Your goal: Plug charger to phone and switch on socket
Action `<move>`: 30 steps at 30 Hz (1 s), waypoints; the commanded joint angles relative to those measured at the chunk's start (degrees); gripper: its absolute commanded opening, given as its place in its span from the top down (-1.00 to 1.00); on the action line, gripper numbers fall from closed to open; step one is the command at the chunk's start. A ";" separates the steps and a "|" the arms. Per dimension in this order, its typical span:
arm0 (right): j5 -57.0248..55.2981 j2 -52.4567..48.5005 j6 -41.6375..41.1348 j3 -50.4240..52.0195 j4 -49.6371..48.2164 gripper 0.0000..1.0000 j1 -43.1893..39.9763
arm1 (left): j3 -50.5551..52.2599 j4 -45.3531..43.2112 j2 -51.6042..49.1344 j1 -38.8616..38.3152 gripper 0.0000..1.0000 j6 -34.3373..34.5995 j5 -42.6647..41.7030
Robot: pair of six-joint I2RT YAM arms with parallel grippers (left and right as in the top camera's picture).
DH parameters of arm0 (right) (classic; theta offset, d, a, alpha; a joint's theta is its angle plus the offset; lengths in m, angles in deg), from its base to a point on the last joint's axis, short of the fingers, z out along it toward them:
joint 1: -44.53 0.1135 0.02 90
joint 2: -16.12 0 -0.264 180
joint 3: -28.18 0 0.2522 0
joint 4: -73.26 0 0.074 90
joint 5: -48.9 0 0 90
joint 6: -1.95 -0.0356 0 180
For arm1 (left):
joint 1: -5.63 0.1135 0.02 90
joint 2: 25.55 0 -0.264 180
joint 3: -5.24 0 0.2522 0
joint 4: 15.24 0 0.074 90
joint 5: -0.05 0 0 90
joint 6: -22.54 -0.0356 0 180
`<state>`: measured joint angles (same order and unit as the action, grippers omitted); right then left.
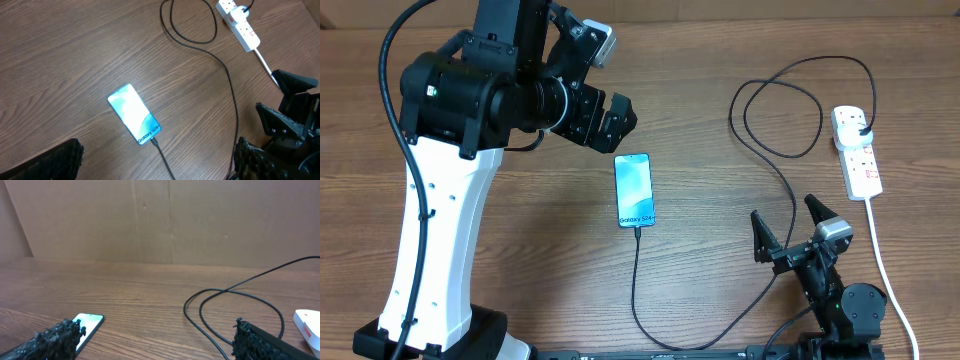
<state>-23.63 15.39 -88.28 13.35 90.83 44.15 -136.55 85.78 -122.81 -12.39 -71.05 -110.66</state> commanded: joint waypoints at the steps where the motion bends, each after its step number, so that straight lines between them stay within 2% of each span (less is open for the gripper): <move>1: -1.14 0.61 0.11 0.63 -0.37 -1.00 -0.33 | -0.59 -0.11 -0.37 -0.37 -0.99 -1.11 0.35; 30: -1.11 0.59 0.11 0.61 -0.52 -1.00 -0.33 | -0.59 -0.11 1.05 -0.74 -0.99 -1.11 0.37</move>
<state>-24.00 15.39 -88.26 13.35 90.85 44.15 -136.55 85.81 -122.81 -12.39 -71.05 -110.66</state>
